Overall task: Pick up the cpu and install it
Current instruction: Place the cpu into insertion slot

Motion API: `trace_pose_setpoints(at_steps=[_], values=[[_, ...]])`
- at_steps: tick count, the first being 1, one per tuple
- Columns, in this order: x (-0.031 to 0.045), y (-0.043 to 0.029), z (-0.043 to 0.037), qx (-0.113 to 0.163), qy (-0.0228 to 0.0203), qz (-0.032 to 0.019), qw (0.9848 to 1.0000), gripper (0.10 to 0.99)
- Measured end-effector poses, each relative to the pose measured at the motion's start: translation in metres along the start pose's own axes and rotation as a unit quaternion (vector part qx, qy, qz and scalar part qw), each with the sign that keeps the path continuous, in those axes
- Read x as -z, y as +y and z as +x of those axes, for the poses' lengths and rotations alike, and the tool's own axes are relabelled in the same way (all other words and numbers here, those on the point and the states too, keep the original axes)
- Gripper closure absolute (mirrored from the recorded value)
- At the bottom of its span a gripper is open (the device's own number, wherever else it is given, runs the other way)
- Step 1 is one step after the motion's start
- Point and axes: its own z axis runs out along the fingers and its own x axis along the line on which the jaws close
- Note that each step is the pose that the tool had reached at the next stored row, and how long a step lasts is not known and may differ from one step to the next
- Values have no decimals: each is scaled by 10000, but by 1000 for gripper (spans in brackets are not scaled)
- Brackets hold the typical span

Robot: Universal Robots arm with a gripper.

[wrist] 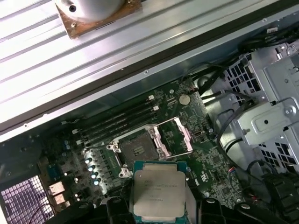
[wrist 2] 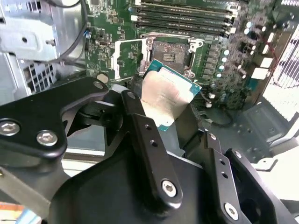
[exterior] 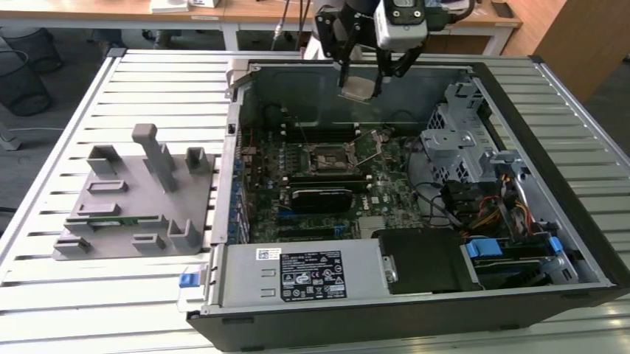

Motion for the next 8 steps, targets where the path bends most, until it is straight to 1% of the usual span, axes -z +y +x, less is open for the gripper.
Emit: trace_pose_setpoints(at_steps=[4,8], values=[[-4,1,0,-319,-20,-4,9995,557],[-9,2,1,-628,-39,-9,9980,557]])
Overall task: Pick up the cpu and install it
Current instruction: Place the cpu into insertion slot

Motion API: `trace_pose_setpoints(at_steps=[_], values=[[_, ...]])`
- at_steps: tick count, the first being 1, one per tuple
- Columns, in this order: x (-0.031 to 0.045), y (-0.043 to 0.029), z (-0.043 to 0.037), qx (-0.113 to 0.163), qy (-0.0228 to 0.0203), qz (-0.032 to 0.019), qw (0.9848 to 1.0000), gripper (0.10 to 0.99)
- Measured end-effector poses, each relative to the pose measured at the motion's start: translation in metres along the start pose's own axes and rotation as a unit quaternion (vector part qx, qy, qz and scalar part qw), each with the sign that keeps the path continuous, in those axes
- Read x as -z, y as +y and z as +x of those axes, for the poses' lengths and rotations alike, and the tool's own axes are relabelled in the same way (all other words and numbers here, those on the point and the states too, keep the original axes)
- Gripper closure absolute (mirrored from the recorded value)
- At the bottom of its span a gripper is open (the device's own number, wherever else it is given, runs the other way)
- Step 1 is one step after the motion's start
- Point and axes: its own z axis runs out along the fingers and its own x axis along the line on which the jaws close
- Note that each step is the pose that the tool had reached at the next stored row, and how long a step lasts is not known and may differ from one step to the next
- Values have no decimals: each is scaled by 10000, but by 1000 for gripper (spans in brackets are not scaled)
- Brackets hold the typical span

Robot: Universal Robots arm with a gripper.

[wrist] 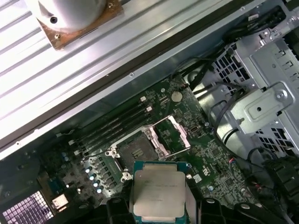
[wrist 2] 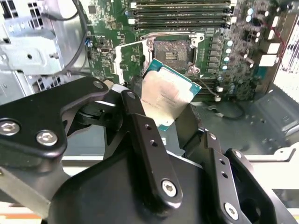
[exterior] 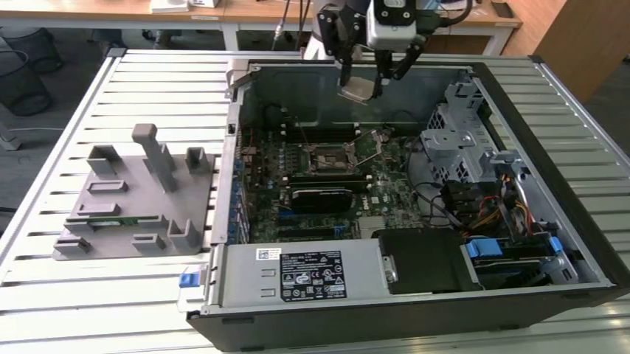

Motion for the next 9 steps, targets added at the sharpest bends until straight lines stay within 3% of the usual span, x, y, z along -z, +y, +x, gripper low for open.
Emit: trace_pose_setpoints(at_steps=[4,9], values=[[-5,1,1,-324,-20,-4,9995,557],[-11,2,1,-709,-44,-9,9975,557]])
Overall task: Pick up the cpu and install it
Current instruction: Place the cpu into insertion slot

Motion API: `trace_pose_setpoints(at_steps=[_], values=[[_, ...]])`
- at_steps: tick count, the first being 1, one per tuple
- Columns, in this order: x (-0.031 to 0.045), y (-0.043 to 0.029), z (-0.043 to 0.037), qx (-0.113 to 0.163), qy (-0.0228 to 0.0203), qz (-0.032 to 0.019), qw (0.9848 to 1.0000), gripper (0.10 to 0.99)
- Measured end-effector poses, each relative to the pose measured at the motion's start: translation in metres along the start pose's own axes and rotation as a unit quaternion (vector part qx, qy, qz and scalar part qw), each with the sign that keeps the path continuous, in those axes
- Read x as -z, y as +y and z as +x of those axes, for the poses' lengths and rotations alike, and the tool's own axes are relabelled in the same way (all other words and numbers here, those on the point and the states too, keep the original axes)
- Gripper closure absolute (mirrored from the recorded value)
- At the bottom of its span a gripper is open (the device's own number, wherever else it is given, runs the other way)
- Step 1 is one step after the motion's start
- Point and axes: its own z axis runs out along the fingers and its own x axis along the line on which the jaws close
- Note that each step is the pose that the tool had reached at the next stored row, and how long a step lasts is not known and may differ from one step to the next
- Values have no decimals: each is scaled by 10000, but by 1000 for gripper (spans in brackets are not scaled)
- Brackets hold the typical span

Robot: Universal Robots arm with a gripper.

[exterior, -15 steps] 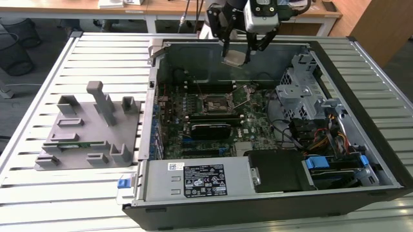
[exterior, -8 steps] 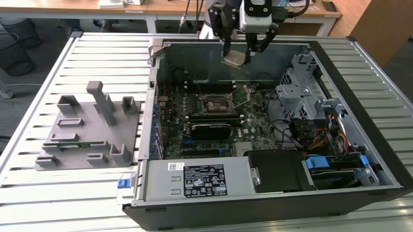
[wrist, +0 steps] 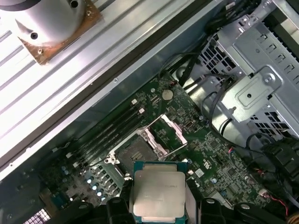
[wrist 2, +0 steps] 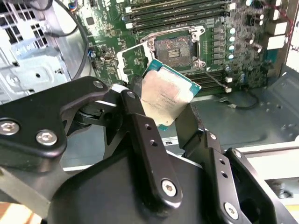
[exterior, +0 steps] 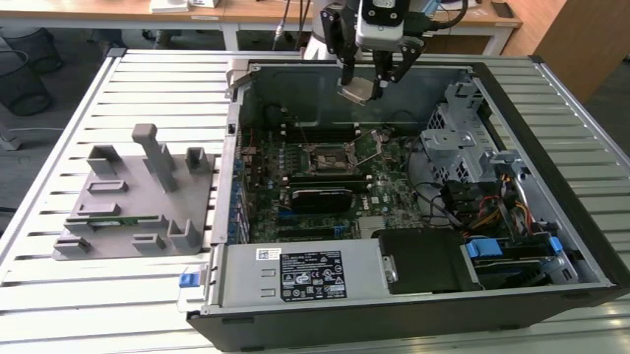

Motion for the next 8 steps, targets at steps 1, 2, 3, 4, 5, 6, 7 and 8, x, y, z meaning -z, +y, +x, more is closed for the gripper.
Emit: trace_pose_setpoints(at_steps=[1,2,3,4,5,6,7,8], values=[[-1,0,0,-79,-5,-1,10000,557],[-3,0,0,-158,-10,-2,9999,557],[-4,0,1,-234,-15,-3,9997,557],[-6,1,1,-313,-19,-4,9995,557],[-8,1,1,-391,-24,-5,9992,557],[-9,1,1,-470,-29,-6,9989,557],[-11,1,2,-549,-34,-8,9985,557],[-12,1,2,-633,-39,-9,9980,557]])
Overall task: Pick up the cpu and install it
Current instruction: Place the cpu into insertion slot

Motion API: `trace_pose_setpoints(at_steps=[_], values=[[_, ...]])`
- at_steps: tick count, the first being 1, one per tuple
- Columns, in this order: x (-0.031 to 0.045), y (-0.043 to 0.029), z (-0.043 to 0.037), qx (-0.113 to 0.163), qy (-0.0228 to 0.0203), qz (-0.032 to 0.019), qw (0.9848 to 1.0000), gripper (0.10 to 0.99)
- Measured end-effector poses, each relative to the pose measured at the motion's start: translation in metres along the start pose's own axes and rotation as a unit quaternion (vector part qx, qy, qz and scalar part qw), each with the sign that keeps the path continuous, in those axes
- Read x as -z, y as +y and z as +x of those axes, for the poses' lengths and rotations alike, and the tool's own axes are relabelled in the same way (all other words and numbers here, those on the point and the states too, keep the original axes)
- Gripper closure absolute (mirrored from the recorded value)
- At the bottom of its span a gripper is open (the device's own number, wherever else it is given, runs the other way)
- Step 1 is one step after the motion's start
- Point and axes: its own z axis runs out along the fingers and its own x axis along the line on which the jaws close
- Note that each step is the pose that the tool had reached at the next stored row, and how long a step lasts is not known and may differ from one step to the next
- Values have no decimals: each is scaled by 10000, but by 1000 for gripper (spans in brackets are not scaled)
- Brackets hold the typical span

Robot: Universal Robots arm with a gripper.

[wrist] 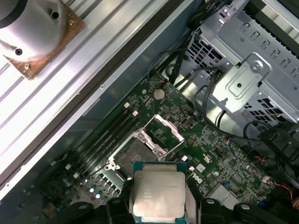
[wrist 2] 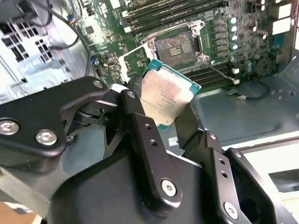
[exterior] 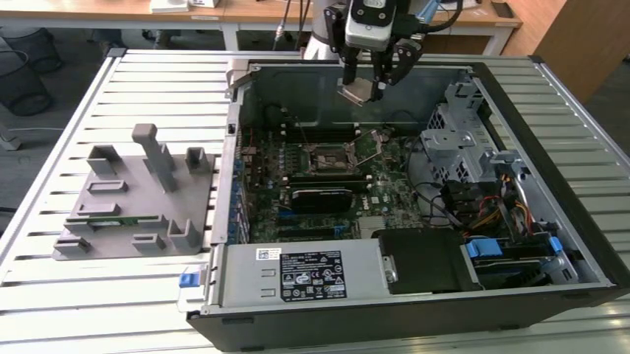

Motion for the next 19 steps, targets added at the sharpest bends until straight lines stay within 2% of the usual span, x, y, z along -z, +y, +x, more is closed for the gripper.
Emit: trace_pose_setpoints(at_steps=[5,10,15,19], values=[[-8,0,1,-395,-25,-5,9992,557],[-15,1,2,-794,-49,-11,9968,557],[-24,2,3,-1190,-74,-16,9929,557],[-30,2,4,-1512,-94,-21,9885,557]])
